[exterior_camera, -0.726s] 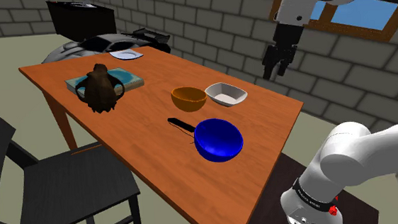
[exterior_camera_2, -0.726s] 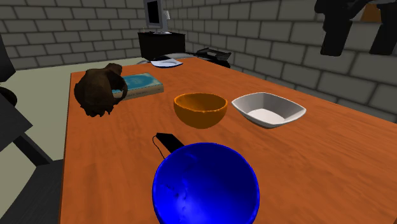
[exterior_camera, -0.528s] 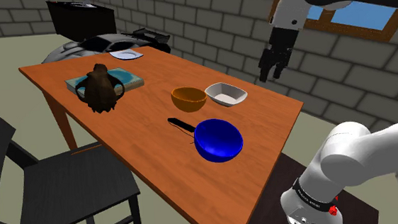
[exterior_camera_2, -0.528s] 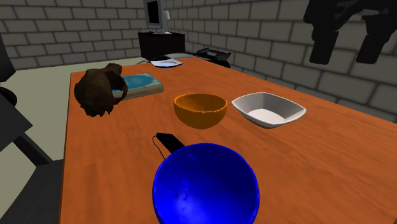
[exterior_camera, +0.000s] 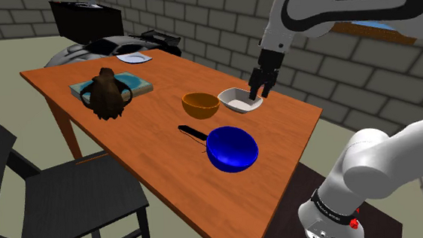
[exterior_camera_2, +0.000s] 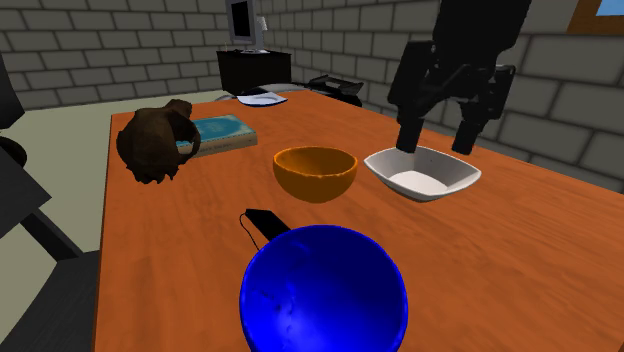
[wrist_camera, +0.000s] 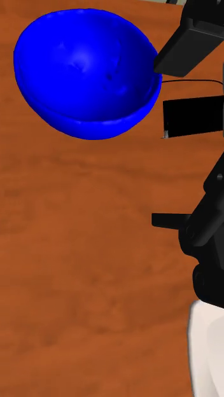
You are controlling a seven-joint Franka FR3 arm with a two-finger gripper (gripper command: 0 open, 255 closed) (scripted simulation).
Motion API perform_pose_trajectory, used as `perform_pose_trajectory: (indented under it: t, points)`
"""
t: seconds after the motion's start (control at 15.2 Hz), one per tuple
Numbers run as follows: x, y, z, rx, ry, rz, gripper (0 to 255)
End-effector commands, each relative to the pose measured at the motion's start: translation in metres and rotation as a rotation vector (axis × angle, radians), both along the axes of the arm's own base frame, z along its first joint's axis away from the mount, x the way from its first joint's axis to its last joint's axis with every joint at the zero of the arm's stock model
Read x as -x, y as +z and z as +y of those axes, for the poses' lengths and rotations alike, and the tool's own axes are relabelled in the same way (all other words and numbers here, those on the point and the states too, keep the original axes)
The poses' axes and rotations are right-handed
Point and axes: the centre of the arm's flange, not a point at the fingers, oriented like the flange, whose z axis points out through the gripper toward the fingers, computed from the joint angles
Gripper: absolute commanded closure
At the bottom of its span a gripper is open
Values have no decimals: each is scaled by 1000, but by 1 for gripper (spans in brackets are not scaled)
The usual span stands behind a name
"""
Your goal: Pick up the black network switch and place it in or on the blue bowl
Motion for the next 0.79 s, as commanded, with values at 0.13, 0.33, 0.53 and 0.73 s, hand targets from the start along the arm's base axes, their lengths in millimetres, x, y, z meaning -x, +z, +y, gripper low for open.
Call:
perform_pose_trajectory:
  t: [0.13,0.33,0.53,0.73]
  points:
    - [-32,-40,12,-72,54,-8,0]
    - [-56,-67,24,-126,95,-12,0]
    - [-80,-94,39,-180,135,-17,0]
    - [-104,-120,56,-234,176,-21,0]
